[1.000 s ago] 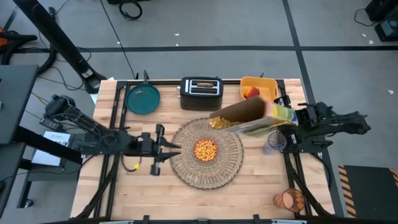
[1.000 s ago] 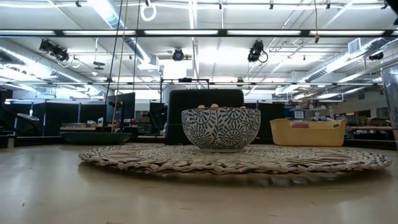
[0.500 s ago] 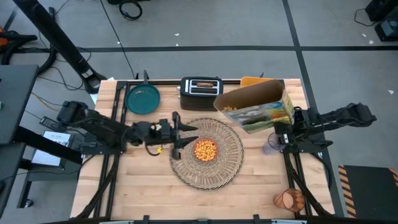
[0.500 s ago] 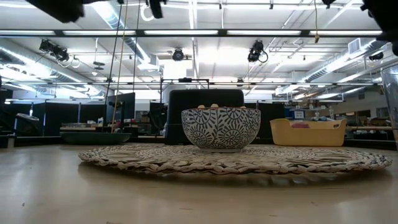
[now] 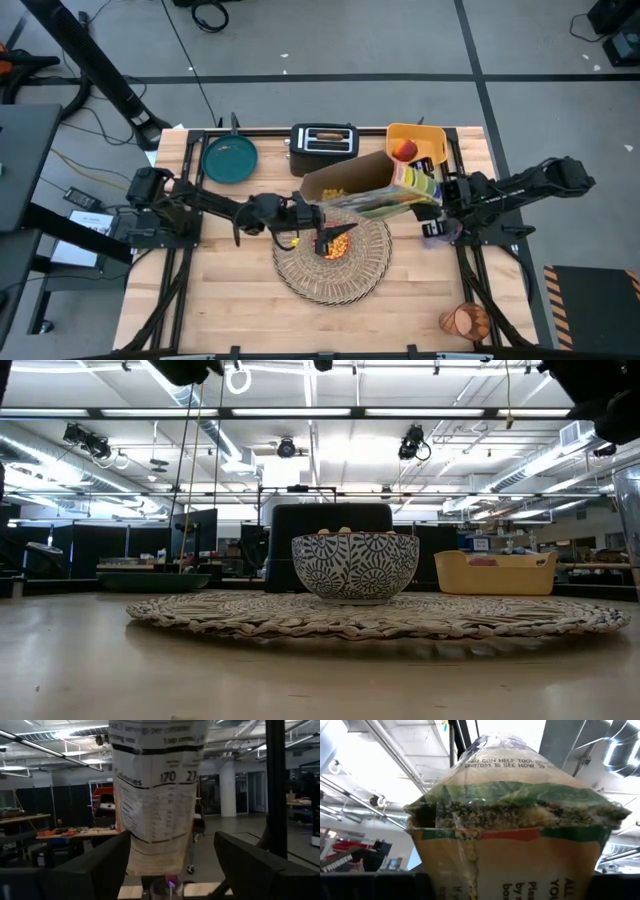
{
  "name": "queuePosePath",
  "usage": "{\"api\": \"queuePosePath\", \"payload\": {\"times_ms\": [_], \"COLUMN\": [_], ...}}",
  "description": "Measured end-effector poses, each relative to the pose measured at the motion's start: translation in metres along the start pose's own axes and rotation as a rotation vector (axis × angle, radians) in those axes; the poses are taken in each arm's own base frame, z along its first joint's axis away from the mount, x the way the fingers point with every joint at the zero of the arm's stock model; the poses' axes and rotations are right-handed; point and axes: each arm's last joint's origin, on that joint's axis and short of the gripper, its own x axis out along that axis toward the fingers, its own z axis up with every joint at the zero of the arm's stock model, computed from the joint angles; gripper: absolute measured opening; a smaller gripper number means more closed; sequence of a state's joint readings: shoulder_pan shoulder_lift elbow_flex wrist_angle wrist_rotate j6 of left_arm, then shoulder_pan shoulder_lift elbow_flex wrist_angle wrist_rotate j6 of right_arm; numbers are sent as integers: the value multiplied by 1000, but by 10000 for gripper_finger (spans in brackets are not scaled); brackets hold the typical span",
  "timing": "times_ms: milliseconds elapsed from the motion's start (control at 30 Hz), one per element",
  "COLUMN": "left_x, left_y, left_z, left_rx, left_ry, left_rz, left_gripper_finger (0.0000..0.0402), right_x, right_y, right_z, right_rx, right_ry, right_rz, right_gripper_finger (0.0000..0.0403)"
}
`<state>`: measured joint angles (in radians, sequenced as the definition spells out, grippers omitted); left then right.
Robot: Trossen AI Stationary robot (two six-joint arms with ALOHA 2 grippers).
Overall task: Arrange a breakfast setting
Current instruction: Pour the cereal from the yellow cereal box into the red bowl
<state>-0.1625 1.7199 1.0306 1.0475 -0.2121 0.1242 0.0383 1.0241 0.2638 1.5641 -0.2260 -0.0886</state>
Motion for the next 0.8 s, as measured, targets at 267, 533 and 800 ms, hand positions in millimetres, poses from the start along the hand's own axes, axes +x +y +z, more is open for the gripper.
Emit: {"api": "queuePosePath", "payload": {"times_ms": [267,533,800], "left_x": [16,25,28], "left_y": [15,14,12], "left_z": [21,42,57], "left_rx": [-3,-5,-48], "left_ry": [-84,-186,-274], "left_rz": [35,-77,-98], "left_gripper_finger": [298,298,276], "right_x": [17,19,11], "right_y": [-3,-3,3], "right_z": [9,0,-2], "right_rx": [-59,-52,-33], "right_ry": [-53,15,23], "right_rz": [4,-3,-2], "right_gripper_finger": [167,167,167]}}
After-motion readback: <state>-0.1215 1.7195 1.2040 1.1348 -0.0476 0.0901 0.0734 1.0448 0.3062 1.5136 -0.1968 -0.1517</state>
